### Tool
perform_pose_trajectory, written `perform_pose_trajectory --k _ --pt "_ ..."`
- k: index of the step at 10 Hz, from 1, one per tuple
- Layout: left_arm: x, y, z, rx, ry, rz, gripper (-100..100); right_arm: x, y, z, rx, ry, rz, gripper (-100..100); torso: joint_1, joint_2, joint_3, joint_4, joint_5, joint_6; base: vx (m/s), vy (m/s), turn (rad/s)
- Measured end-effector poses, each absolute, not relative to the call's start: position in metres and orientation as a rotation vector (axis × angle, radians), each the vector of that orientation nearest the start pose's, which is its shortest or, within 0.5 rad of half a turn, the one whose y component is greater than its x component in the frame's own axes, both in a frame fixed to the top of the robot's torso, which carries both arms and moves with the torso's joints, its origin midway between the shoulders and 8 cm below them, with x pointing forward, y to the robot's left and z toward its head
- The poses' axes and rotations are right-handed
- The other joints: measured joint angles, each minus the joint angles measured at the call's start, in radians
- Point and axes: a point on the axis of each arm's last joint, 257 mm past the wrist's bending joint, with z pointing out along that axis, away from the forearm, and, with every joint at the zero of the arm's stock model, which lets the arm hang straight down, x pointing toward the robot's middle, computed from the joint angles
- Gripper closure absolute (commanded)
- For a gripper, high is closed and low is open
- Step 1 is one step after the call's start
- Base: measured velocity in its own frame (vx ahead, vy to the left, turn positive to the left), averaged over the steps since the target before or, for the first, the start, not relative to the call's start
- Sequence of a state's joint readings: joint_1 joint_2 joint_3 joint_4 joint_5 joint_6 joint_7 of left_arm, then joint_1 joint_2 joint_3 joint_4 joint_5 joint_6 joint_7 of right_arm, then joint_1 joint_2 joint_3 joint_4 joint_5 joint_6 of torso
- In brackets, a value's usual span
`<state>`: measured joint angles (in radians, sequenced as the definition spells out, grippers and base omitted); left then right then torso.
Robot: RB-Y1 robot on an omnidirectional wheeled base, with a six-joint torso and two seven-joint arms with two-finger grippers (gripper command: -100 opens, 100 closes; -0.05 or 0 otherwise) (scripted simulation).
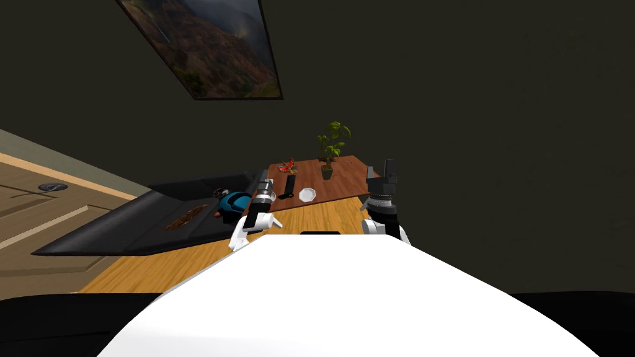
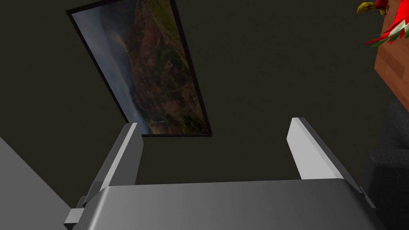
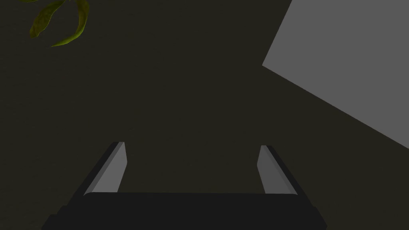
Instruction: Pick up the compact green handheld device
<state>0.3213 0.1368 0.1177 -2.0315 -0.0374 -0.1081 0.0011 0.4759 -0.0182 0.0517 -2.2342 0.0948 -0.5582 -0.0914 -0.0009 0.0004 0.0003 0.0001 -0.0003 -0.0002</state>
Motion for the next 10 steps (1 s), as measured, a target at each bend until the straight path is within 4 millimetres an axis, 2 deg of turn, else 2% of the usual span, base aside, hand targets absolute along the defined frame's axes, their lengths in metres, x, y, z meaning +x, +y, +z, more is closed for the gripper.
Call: perform_pose_trajectory --k 2,5,10 --pt "0.451 0.345 -0.12 -0.967 1.051 -1.011 -100 0.349 -0.245 0.021 0.597 0.644 1.4 0 0.0 0.0 0.0 0.0 0.0 0.0 -0.01 -0.019 -0.076" --pt "0.47 0.363 -0.152 -1.052 1.107 -0.964 -100 0.349 -0.245 0.021 0.597 0.643 1.401 0 0.0 0.0 0.0 0.0 0.0 0.0 -0.005 -0.014 -0.065" --pt "0.486 0.388 -0.189 -1.178 1.179 -0.888 -100 0.349 -0.245 0.021 0.597 0.643 1.401 0 0.0 0.0 0.0 0.0 0.0 0.0 -0.007 -0.012 -0.058"
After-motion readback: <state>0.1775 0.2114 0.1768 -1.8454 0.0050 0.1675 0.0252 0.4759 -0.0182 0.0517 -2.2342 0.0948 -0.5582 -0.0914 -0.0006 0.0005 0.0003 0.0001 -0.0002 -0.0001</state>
